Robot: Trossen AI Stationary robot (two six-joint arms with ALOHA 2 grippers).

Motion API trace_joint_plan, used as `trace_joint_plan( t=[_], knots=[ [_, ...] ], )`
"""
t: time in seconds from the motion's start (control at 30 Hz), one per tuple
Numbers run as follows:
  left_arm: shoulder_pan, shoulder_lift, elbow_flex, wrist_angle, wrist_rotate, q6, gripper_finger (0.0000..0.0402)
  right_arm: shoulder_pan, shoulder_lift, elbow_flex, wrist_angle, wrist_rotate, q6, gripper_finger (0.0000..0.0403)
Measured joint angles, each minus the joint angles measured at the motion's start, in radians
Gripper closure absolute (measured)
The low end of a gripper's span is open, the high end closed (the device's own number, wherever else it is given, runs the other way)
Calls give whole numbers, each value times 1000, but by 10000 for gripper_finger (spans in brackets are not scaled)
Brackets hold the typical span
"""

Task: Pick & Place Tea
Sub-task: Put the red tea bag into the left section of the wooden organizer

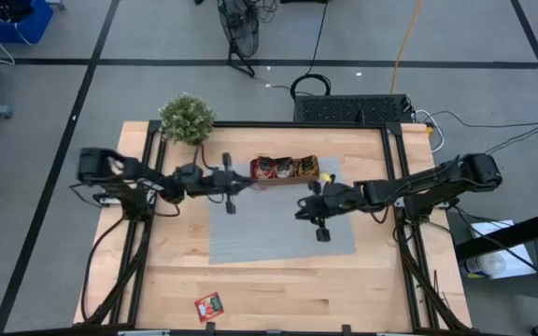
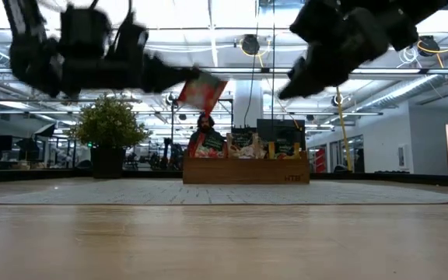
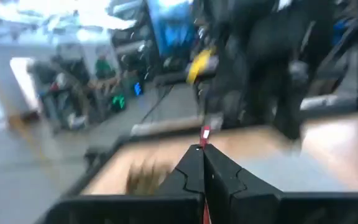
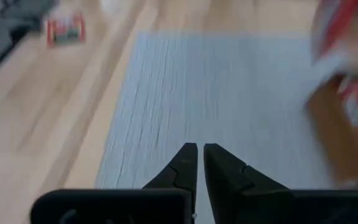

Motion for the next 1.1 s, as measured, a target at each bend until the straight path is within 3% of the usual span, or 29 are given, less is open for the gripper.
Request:
trace_joint_plan(
  t=[0.13, 0.23, 0.4, 0.7, 1.1],
  knots=[
    [66, 161, -37, 288, -11, -4, 401, 2, 6, -73, 193, 23, -50, 385],
    [84, 253, 25, 255, -18, -6, 401, 2, 3, -114, 364, 25, -71, 385],
    [84, 369, 120, 276, -24, 42, 401, -4, 6, -174, 480, 26, -74, 385],
    [115, 390, 110, 234, -76, 84, 401, -3, 4, -189, 483, 25, -73, 385],
    [159, 391, 102, 144, -71, 81, 401, -3, 4, -189, 480, 25, -105, 385]
  ],
)
